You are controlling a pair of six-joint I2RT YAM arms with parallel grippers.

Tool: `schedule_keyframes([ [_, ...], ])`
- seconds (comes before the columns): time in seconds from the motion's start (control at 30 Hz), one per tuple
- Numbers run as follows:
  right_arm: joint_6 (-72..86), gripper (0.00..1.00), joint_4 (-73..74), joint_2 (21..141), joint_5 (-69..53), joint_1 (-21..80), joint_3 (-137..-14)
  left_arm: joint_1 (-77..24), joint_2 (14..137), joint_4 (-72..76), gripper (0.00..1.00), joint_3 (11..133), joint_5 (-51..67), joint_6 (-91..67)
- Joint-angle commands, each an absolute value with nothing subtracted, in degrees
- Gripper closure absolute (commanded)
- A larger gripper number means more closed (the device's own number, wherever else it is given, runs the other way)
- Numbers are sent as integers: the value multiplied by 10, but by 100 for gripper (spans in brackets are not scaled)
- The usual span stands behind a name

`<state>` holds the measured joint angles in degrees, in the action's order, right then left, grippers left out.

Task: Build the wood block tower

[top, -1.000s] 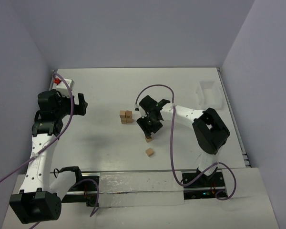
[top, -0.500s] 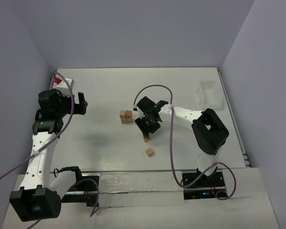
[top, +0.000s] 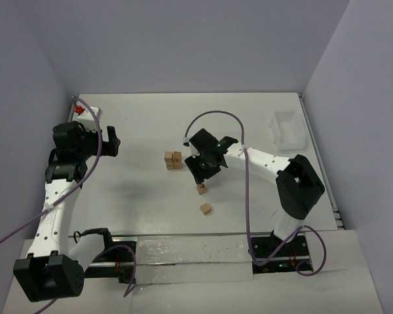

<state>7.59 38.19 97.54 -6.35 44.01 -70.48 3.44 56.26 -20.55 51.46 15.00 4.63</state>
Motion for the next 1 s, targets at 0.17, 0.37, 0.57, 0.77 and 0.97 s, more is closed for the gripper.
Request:
schedule_keyframes([
  [0.17,165,46,363,996,-1,467,-697,41,565,-184,1,533,159,35],
  [0.37,173,46,359,1014,15,473,-694,43,568,-179,1,531,163,36],
  [0.57,179,46,354,1034,15,475,-689,43,570,-176,1,528,164,40],
  [0.77,179,49,347,1042,6,475,-681,44,570,-175,1,524,163,44],
  [0.97,172,54,348,1040,-14,475,-681,44,571,-174,1,523,165,47],
])
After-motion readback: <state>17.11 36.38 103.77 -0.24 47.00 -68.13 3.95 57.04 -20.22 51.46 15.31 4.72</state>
